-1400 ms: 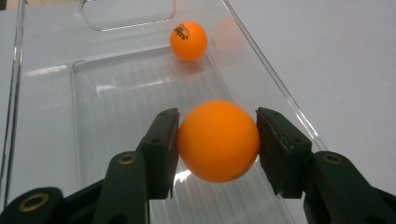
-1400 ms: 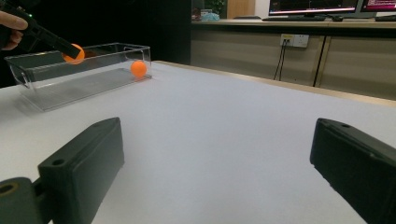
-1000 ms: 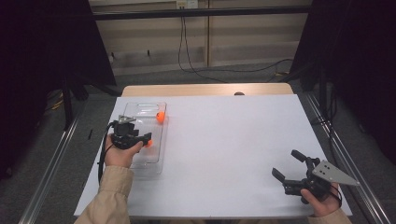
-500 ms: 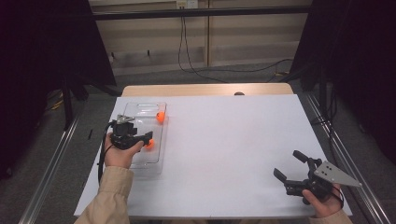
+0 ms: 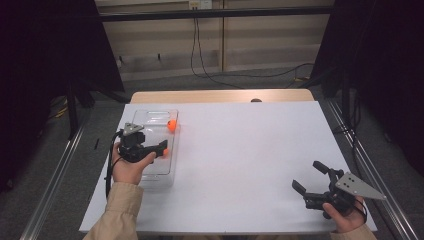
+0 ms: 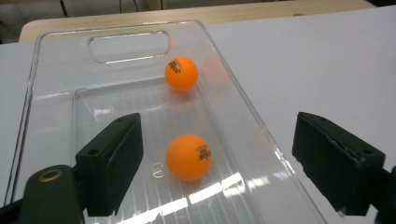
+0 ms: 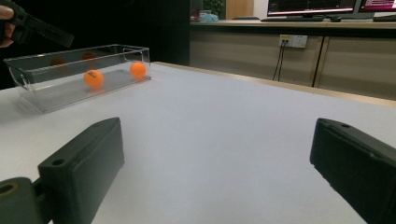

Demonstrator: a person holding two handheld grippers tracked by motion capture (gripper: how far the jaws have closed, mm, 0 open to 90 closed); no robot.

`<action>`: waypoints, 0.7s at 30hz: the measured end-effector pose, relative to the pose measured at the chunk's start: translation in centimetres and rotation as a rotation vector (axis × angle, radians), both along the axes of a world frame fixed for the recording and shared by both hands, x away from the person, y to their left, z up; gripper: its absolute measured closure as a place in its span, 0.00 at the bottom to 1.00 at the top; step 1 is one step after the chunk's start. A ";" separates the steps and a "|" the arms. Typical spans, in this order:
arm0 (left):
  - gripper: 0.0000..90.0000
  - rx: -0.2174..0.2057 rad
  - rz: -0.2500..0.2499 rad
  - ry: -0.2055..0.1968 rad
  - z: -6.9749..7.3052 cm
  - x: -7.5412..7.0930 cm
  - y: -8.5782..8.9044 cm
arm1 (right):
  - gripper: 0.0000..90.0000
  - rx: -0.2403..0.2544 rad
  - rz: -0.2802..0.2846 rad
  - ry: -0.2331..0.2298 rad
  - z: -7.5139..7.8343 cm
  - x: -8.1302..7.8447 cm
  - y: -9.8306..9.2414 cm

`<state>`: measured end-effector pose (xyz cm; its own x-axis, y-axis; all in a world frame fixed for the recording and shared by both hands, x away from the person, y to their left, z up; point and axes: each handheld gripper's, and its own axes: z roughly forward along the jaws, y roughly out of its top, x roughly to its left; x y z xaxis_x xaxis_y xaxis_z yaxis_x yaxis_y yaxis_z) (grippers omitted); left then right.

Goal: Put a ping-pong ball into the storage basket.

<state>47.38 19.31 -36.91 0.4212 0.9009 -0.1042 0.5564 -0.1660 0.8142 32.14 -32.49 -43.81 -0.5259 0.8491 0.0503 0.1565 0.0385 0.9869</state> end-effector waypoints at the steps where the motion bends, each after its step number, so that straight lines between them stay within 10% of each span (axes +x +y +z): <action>1: 0.16 -0.007 0.001 -0.010 0.0 -0.1 0.0 | 0.03 0.001 0.005 0.001 0.0 0.0 0.0; 21: 0.05 -0.048 -0.024 -0.078 -0.4 -1.5 -0.1 | 0.03 -0.003 0.002 -0.002 0.0 -0.1 -0.2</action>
<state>45.87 19.24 -37.27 0.4509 0.8854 -0.1130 0.4876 -0.1384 0.8620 32.08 -32.65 -43.82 -0.5276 0.8482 0.0473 0.1549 0.0413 0.9871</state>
